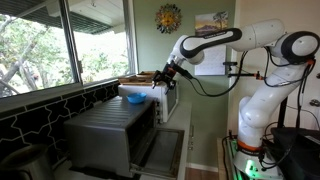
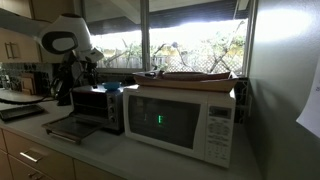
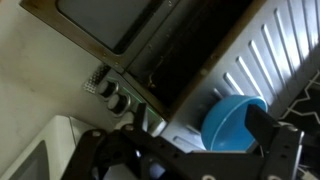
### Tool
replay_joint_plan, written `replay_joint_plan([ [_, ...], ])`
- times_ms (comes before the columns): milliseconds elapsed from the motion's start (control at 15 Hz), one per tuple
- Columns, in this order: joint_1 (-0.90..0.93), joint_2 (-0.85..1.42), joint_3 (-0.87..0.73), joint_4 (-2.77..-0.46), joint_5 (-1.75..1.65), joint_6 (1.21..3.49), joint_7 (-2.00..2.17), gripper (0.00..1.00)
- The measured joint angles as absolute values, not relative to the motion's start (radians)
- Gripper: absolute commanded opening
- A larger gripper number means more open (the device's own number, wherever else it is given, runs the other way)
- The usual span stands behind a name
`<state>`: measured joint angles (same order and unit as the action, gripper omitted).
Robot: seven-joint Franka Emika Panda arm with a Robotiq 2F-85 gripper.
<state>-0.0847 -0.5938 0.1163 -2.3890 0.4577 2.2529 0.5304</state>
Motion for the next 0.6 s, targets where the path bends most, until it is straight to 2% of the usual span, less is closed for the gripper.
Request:
replay_joint_plan([
  [267,-0.061,-0.483,0.123,-2.357,0.459,2.436,0.527,1.00],
  [400,-0.051,-0.427,0.124,-2.339,0.455,2.491,0.526,0.74],
  [600,-0.041,-0.360,0.123,-2.311,0.446,2.529,0.519,0.51],
])
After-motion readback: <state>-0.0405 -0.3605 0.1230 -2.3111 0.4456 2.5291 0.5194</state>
